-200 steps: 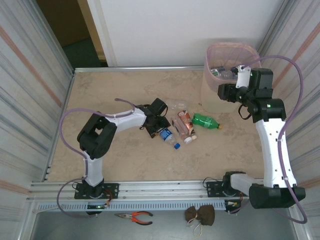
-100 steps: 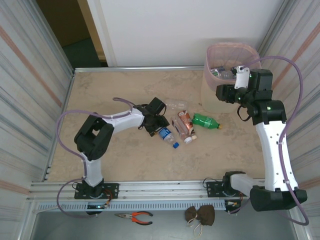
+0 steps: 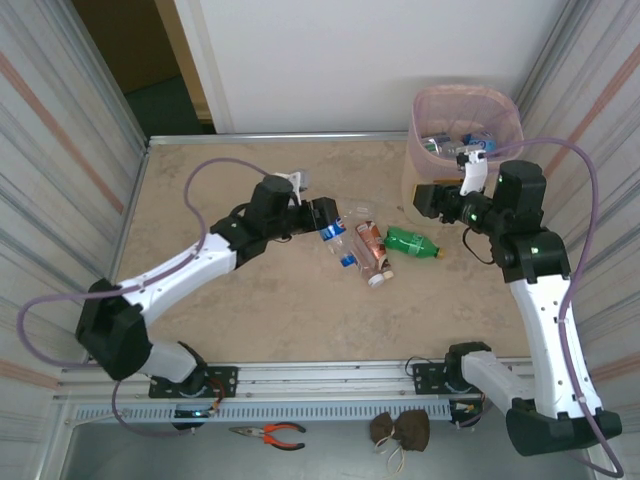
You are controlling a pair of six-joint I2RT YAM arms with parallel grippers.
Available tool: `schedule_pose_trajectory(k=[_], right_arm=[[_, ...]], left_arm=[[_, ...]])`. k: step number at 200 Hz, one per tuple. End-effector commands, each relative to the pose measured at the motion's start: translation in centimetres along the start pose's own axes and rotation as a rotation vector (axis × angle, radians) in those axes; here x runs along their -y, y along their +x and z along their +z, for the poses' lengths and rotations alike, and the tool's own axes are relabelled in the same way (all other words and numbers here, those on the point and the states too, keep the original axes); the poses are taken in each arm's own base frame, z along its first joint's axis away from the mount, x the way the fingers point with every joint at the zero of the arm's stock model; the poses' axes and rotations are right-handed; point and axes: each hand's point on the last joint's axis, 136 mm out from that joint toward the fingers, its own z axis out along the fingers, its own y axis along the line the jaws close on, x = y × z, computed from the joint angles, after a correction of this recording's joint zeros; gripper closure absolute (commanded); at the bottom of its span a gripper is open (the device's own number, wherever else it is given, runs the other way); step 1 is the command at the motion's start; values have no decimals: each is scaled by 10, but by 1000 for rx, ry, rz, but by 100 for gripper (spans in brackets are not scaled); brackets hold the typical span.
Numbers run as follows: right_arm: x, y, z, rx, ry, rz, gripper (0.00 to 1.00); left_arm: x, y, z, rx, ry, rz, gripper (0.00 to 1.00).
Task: Put the plastic bottles in the bin
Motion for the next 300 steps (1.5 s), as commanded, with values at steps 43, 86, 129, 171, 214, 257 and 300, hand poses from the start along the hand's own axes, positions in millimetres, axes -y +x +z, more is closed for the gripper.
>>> schedule_pose_trajectory(k=[43,86,129,171,214,257,300], right_arm=[[-86,-5,-6,59,-390,-79,41],[-132,8,-14,42,-594,-158,35],[-171,30,-25,7,-756,-271,20],[-197,51,-28,-11,-868,-340,15],[-206,61,-9,-47,-855,-325,18],[-213,61,-5,-43,-855,-333,28],[-213,65,3,-65,-849,-323,37]], left_arm=[[111,-28,-85,181,511,506,40],[159,-18,-133,188,767,689,40],[184,-17,-168,225,901,782,41],[195,-19,-185,261,946,819,41],[201,-19,-190,267,962,828,40],[200,-19,-188,261,947,825,40],[198,-19,-186,261,929,818,38]])
